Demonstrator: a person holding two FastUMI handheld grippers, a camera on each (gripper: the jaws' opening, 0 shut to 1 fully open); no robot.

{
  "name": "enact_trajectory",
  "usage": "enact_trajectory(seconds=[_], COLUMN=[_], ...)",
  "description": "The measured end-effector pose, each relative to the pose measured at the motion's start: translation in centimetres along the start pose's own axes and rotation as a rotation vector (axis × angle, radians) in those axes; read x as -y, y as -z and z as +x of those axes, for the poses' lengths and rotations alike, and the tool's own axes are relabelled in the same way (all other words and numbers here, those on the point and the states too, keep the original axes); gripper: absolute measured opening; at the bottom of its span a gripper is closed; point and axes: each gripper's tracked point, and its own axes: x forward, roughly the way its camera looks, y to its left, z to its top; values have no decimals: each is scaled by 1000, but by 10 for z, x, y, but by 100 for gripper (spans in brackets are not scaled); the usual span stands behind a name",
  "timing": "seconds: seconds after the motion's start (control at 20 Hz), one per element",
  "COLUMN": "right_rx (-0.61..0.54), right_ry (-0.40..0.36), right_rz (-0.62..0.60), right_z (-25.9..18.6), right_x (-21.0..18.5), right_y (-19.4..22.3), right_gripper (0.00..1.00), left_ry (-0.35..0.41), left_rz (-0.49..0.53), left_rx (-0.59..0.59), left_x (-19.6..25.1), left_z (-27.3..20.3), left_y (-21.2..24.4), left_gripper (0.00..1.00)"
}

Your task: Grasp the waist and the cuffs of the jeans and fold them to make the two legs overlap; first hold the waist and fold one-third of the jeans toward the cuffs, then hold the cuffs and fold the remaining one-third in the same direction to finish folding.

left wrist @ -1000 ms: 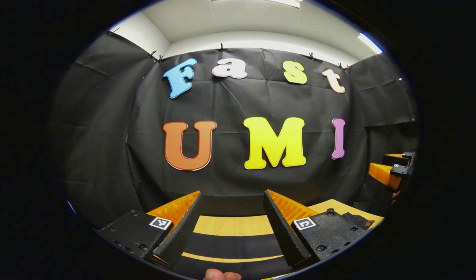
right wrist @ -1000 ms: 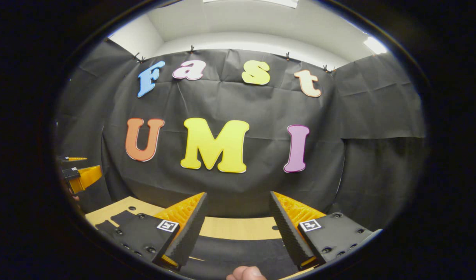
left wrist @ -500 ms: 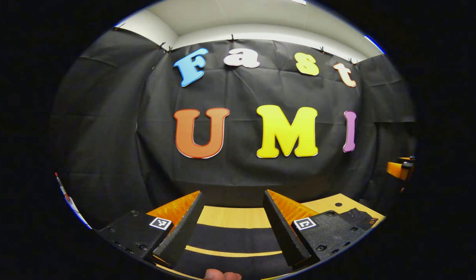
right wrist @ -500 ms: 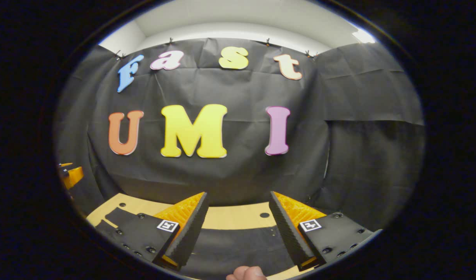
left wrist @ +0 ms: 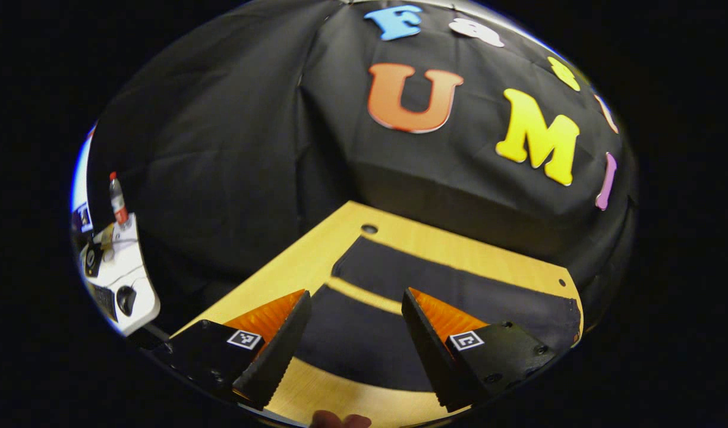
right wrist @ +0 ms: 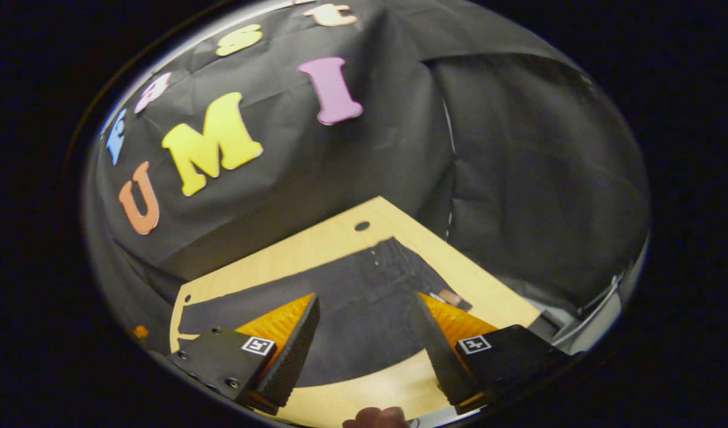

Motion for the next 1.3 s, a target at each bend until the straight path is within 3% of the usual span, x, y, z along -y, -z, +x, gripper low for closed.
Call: enact_trajectory(seconds=[0.1, 0.15, 0.35, 0.45, 0.55, 0.75, 1.0, 1.25, 1.3], right_rx=[-74, -104, -247, -259, -260, -272, -295, -304, -289], right_ry=[20, 23, -1, -3, 4, 43, 79, 128, 116], right_rz=[105, 136, 221, 280, 329, 424, 498, 613, 646], right_z=[17, 23, 32, 31, 36, 46, 62, 92, 97], right_x=[16, 22, 33, 34, 36, 55, 71, 86, 85], right_y=[23, 36, 75, 73, 74, 77, 86, 93, 87], right_gripper=[96, 92, 96, 99, 96, 95, 92, 99, 96], left_ry=[-3, 0, -2, -18, -43, -50, -51, -28, -27], left_rz=[-159, -271, -674, -826, -915, -959, -897, -915, -921], left_rx=[-100, -143, -269, -284, -283, -269, -267, -252, -250], left_x=[-13, -15, -6, -3, -2, -15, -6, 2, 2], left_z=[0, 0, 5, 11, 19, 38, 56, 69, 69], left_y=[31, 46, 77, 77, 72, 69, 61, 56, 55], left_gripper=[99, 99, 99, 100, 100, 99, 100, 96, 95])
